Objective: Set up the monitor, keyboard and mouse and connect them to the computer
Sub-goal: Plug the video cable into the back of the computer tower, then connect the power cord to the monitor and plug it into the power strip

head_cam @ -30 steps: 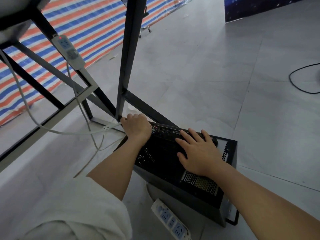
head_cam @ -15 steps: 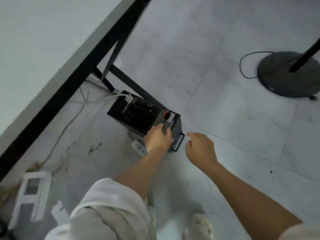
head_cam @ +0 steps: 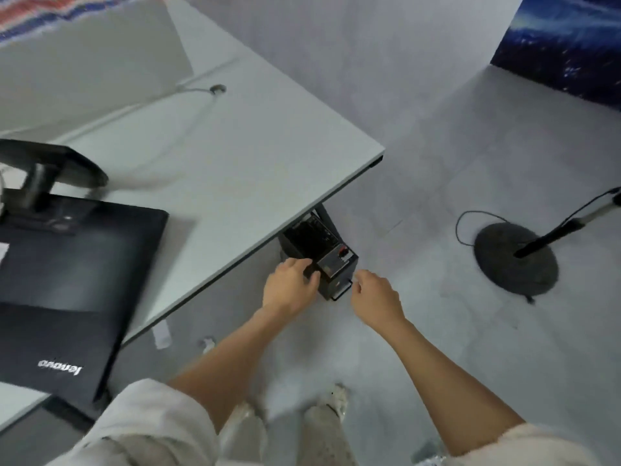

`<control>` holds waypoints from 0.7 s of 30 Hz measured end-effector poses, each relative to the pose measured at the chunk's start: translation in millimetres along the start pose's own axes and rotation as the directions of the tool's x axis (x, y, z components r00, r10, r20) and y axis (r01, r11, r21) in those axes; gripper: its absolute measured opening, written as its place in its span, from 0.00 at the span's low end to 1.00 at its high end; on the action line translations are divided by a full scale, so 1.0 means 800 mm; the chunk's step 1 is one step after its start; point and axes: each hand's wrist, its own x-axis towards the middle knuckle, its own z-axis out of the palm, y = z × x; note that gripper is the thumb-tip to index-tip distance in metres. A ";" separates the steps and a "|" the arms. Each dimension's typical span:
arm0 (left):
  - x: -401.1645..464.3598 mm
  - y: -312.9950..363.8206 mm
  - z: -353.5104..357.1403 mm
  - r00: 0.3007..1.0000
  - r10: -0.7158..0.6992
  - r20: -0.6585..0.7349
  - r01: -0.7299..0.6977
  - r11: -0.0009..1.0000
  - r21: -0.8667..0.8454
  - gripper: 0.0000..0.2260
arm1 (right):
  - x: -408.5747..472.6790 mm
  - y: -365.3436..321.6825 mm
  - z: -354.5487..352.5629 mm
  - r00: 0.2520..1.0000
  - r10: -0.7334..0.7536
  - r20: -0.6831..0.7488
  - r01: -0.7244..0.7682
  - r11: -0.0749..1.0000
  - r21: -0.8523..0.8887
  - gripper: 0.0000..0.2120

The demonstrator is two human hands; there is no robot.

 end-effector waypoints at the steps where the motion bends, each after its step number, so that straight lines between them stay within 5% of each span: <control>1: -0.013 -0.014 -0.029 0.999 0.001 -0.036 -0.001 1.000 -0.006 0.17 | -0.009 -0.027 -0.006 0.998 -0.061 0.013 0.062 0.997 -0.041 0.16; 8: -0.124 -0.151 -0.170 0.965 -0.116 -0.236 0.094 0.990 -0.104 0.20 | -0.071 -0.232 0.022 0.927 -0.360 0.101 0.371 0.920 -0.124 0.17; 14: -0.276 -0.359 -0.278 0.842 -0.284 -0.459 0.222 0.957 -0.185 0.15 | -0.171 -0.440 0.141 0.825 -0.527 0.202 0.542 0.840 -0.023 0.17; 21: -0.537 -0.600 -0.360 0.609 -0.597 -0.523 0.487 0.801 -0.348 0.17 | -0.335 -0.663 0.311 0.549 -0.685 0.479 0.726 0.675 0.132 0.17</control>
